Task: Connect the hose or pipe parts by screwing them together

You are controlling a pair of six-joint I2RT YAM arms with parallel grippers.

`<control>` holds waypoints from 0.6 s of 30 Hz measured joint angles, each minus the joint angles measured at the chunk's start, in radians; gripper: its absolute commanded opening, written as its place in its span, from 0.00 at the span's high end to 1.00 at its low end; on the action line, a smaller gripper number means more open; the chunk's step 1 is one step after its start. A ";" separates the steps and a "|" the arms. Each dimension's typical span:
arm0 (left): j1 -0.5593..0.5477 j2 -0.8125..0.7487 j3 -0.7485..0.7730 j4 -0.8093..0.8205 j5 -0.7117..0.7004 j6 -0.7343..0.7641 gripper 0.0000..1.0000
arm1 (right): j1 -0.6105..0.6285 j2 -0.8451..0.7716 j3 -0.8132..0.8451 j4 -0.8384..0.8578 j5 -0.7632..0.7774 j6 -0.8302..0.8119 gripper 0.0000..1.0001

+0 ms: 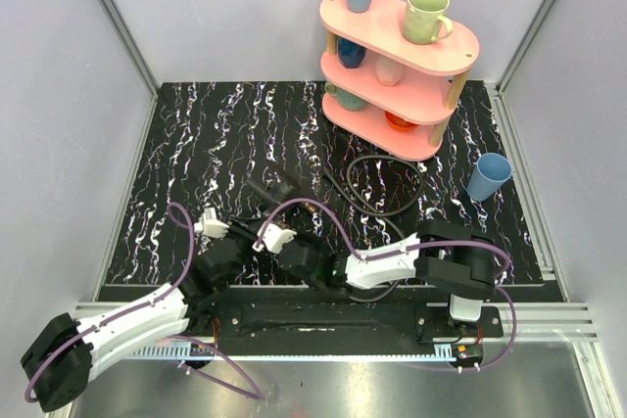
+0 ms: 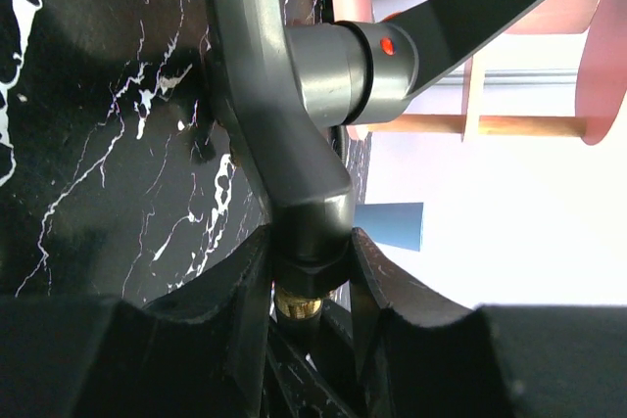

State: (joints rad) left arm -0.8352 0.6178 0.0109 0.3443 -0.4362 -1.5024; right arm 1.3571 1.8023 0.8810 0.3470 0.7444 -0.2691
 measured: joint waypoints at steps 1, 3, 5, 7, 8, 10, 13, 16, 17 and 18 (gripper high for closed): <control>0.002 -0.005 0.000 -0.002 -0.002 -0.001 1.00 | 0.002 0.004 0.004 0.004 0.008 -0.007 0.91; 0.003 -0.010 0.000 -0.008 -0.006 -0.001 1.00 | 0.005 0.010 0.010 0.006 0.017 -0.013 1.00; 0.003 -0.008 0.000 -0.006 -0.006 -0.001 1.00 | 0.004 0.012 0.011 0.006 0.012 -0.015 1.00; 0.005 0.000 0.000 0.002 -0.010 0.003 1.00 | -0.009 0.010 0.011 0.003 -0.024 0.007 1.00; 0.006 0.006 0.000 0.006 -0.014 0.005 1.00 | -0.020 0.006 0.011 0.001 -0.053 0.020 1.00; 0.011 0.022 0.000 0.021 -0.024 0.006 1.00 | -0.072 -0.023 -0.002 -0.007 -0.179 0.068 1.00; 0.013 0.048 0.000 0.056 -0.033 0.009 1.00 | -0.187 -0.076 -0.038 0.001 -0.473 0.163 1.00; 0.014 0.081 0.000 0.089 -0.038 0.013 1.00 | -0.324 -0.081 -0.064 0.051 -0.824 0.254 1.00; 0.014 0.094 0.000 0.103 -0.037 0.013 1.00 | -0.362 -0.073 -0.065 0.061 -0.924 0.279 1.00; 0.014 0.105 0.000 0.116 -0.038 0.014 1.00 | -0.392 -0.062 -0.064 0.078 -1.009 0.304 1.00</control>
State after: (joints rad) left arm -0.8215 0.7227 0.0109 0.4603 -0.4740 -1.4887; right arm 0.9649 1.7405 0.8165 0.4248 -0.2646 0.0345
